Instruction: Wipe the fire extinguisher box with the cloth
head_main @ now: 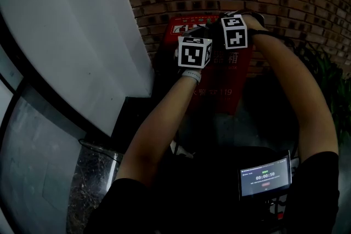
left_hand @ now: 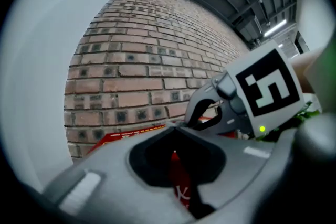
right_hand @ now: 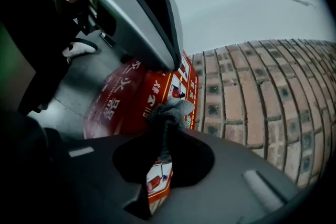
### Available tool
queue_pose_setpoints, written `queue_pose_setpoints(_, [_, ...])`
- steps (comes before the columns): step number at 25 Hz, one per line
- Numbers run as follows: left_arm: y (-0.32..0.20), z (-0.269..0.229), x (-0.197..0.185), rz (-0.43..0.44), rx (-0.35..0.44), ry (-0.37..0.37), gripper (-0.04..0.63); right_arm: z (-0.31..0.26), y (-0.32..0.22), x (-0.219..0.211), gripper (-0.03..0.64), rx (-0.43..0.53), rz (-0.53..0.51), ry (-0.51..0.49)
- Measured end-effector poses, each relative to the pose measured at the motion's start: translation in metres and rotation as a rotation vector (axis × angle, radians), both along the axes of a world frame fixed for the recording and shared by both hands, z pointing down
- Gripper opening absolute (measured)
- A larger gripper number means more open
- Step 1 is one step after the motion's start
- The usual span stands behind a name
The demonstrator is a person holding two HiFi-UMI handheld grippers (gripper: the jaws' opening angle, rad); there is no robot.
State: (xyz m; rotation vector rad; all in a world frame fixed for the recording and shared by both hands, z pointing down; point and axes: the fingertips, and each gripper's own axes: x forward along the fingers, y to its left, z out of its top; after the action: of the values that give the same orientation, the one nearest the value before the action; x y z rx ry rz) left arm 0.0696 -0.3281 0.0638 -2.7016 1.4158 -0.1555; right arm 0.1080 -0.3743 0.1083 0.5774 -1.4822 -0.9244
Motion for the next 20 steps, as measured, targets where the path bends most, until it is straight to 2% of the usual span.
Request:
queue_pose_setpoints(5, [0.010,0.003,0.006,0.003,0.002,-0.020,0.000,0.000,0.025,-0.001,0.032,-0.007,-0.015,0.017])
queue_pose_setpoints(13, [0.028,-0.003,0.018,0.025,0.027,-0.017,0.000,-0.005,0.063,-0.005,0.034,-0.071,-0.042,0.018])
queue_pose_setpoints(20, [0.036,-0.011,0.030,0.039,0.035,-0.013,0.000,-0.050,0.039,0.035,0.034,0.118,0.044,-0.006])
